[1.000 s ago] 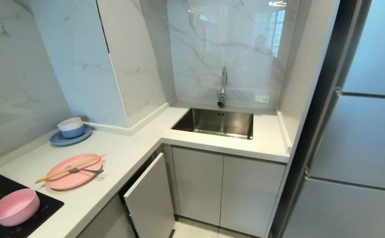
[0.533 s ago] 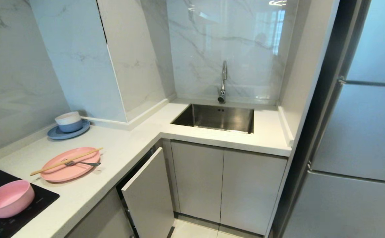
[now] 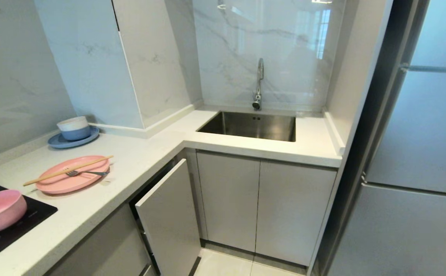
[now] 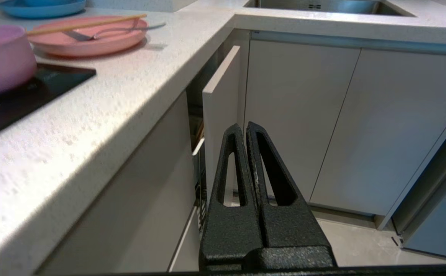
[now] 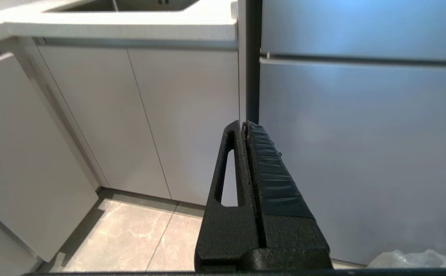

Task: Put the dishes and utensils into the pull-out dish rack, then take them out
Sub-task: Open the cupboard

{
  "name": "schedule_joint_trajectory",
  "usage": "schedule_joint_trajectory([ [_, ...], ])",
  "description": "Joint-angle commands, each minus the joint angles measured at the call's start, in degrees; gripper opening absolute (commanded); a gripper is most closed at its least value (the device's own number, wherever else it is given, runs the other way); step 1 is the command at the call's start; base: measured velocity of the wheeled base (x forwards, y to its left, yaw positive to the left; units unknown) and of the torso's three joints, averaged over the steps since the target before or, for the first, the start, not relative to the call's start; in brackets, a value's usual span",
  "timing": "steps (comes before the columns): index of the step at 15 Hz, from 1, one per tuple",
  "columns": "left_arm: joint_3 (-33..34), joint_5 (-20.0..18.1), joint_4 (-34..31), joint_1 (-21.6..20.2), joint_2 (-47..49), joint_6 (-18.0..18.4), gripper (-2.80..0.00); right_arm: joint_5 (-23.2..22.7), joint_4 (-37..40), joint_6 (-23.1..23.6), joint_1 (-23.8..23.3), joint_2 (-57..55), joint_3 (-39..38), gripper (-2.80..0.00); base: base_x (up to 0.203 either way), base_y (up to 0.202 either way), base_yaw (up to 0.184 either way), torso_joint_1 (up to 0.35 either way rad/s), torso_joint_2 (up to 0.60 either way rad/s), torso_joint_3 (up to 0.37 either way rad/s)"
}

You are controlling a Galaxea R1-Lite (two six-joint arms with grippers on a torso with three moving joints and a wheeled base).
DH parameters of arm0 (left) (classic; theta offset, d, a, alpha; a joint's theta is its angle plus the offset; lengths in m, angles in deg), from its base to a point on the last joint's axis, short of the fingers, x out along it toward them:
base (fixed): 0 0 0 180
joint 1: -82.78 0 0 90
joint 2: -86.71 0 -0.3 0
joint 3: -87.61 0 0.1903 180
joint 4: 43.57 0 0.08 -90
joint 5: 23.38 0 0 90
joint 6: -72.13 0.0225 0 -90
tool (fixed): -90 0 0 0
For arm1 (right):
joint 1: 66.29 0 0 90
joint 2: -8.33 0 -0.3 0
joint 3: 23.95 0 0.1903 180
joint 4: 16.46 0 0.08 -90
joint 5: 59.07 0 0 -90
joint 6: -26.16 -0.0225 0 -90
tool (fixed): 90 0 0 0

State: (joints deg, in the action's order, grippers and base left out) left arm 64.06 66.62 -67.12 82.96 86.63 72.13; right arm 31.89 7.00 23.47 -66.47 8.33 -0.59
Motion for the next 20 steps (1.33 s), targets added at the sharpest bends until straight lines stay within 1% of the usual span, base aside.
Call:
schedule_joint_trajectory([
  [1,0.01,0.00,0.01,-0.01,-0.10,-0.01,-2.80,0.00,-0.01,0.05,0.01,0.00,-0.09,-2.80,0.000,0.000,0.000,-0.229,0.53,0.300],
  [12,0.01,0.00,0.01,-0.01,-0.10,0.04,-2.80,0.00,-0.01,0.06,0.01,0.00,-0.09,-2.80,0.000,0.000,0.000,-0.203,0.50,0.304],
  [15,0.01,0.00,0.01,-0.01,-0.10,0.00,-2.80,0.00,-0.01,0.08,0.01,0.00,-0.09,-2.80,0.000,0.000,0.000,-0.066,0.19,0.119],
  [20,0.01,0.00,0.01,-0.01,-0.10,-0.01,-2.80,0.00,-0.01,0.06,0.01,0.00,-0.09,-2.80,0.000,0.000,0.000,-0.005,0.02,0.012],
])
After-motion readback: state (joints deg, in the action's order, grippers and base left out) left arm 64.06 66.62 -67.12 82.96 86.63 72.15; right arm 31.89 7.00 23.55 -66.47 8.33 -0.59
